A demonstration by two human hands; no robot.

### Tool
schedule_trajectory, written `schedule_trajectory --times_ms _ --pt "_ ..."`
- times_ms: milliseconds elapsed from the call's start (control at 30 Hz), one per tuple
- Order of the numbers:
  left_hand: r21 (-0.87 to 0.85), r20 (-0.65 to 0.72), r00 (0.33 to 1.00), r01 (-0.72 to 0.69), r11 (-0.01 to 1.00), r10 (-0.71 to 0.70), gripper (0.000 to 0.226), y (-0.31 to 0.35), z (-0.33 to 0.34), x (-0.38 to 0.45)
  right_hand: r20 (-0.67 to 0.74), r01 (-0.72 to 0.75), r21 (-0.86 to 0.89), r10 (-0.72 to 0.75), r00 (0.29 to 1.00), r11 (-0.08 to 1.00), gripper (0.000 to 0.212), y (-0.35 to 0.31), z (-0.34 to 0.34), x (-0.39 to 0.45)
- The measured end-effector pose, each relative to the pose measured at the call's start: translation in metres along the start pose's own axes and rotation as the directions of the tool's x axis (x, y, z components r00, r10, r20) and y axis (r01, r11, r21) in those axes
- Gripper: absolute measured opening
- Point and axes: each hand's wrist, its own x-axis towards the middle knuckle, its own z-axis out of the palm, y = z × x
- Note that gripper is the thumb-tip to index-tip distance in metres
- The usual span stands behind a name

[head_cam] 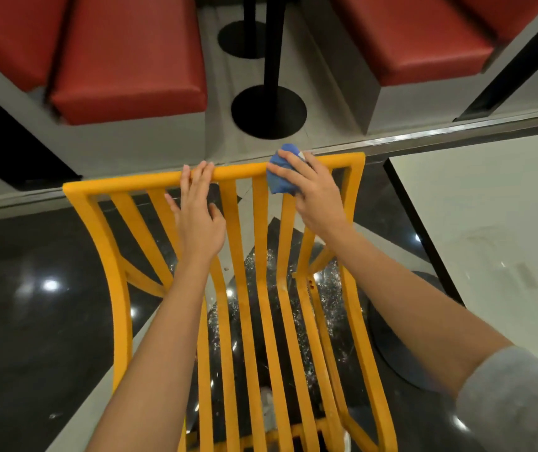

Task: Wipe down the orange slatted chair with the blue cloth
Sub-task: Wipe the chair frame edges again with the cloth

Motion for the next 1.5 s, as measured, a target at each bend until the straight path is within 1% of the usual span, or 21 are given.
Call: schedule_trajectory --times_ms 33,67,133,167,233,333,367,400,467,500,533,633,700,767,867,967,1067,1167,1300,1433,1500 --pt "0.000 0.005 1.000 0.003 1.000 -0.003 0.074 0.000 -0.001 0.000 0.000 -0.033 -0.010 0.033 0.999 0.999 0.055 0.012 -0.006 -0.003" --pt "-0.005 0.007 1.000 0.008 1.000 -0.008 0.074 0.001 -0.001 -0.001 -0.036 -0.124 -0.001 0.123 0.992 0.992 0.054 0.023 -0.012 -0.008" --pt "-0.015 0.000 1.000 0.022 1.000 -0.022 0.074 0.003 0.000 0.000 -0.118 -0.314 0.070 0.321 0.940 0.947 0.052 0.029 -0.020 -0.010" --pt "-0.015 -0.001 1.000 0.026 1.000 -0.026 0.074 0.004 0.001 0.000 -0.138 -0.361 0.094 0.371 0.918 0.928 0.050 0.026 -0.019 -0.005" --pt "0.008 0.007 1.000 0.019 1.000 -0.019 0.074 0.003 -0.001 -0.001 -0.115 -0.358 0.090 0.367 0.923 0.929 0.049 0.016 -0.016 0.004" --pt "0.094 0.050 0.999 -0.021 0.995 0.016 0.077 0.000 -0.006 -0.001 0.013 -0.222 0.075 0.222 0.975 0.972 0.049 0.029 -0.026 -0.008" --pt "0.128 0.064 0.997 -0.038 0.991 0.030 0.078 -0.001 -0.008 -0.001 0.012 -0.211 0.075 0.211 0.977 0.975 0.048 0.038 -0.033 -0.014" --pt "0.159 0.073 0.997 -0.053 0.986 0.042 0.079 -0.002 -0.009 -0.001 -0.025 -0.235 0.089 0.238 0.971 0.968 0.044 0.047 -0.040 -0.016" --pt "0.191 0.077 0.996 -0.063 0.979 0.049 0.080 -0.002 -0.009 -0.001 -0.106 -0.374 0.119 0.386 0.916 0.920 0.033 0.056 -0.043 -0.001" --pt "0.200 0.074 0.996 -0.060 0.978 0.046 0.080 0.000 -0.007 -0.002 -0.093 -0.439 0.096 0.448 0.889 0.893 0.031 0.050 -0.040 0.011" --pt "0.213 0.068 0.997 -0.053 0.976 0.040 0.079 0.001 -0.006 -0.002 -0.035 -0.449 0.064 0.451 0.892 0.891 0.033 0.041 -0.035 0.023" --pt "0.295 0.049 0.998 -0.044 0.955 0.031 0.072 0.005 -0.006 -0.001 0.215 -0.184 0.075 0.164 0.963 0.980 0.047 0.010 -0.028 0.034" --pt "0.342 0.046 0.997 -0.070 0.937 0.058 0.066 0.004 -0.011 0.000 0.268 -0.043 0.047 0.029 0.963 0.998 0.054 0.017 -0.029 0.026" --pt "0.364 0.032 0.997 -0.077 0.928 0.070 0.063 -0.001 -0.021 0.001 0.229 -0.096 0.066 0.079 0.970 0.993 0.055 0.029 -0.032 0.022" --pt "0.378 -0.021 1.000 0.008 0.926 0.000 0.064 -0.015 -0.038 0.004 0.178 -0.252 0.155 0.224 0.958 0.955 0.039 0.020 -0.020 0.039" --pt "0.379 -0.023 0.997 0.073 0.923 -0.069 0.064 -0.023 -0.045 0.006 0.264 -0.192 0.165 0.145 0.954 0.967 0.031 -0.020 -0.002 0.062" --pt "0.378 -0.015 0.996 0.085 0.922 -0.085 0.064 -0.023 -0.044 0.007 0.269 -0.079 0.230 0.015 0.963 0.970 0.036 -0.047 0.007 0.056" --pt "0.389 0.000 0.996 0.077 0.918 -0.084 0.063 -0.024 -0.046 0.006 0.224 -0.161 0.354 0.084 0.971 0.921 0.038 -0.035 -0.007 0.043" --pt "0.402 0.015 0.996 0.071 0.913 -0.084 0.066 -0.025 -0.046 0.005 0.253 -0.316 0.317 0.241 0.937 0.894 0.017 -0.036 -0.004 0.070" --pt "0.421 0.025 0.996 0.065 0.905 -0.083 0.069 -0.028 -0.045 0.003 0.322 -0.146 0.325 0.036 0.946 0.935 0.038 -0.076 0.011 0.067" --pt "0.435 0.033 0.997 0.048 0.899 -0.070 0.071 -0.030 -0.046 0.003 0.324 -0.196 0.399 0.062 0.944 0.896 0.038 -0.068 0.000 0.060"
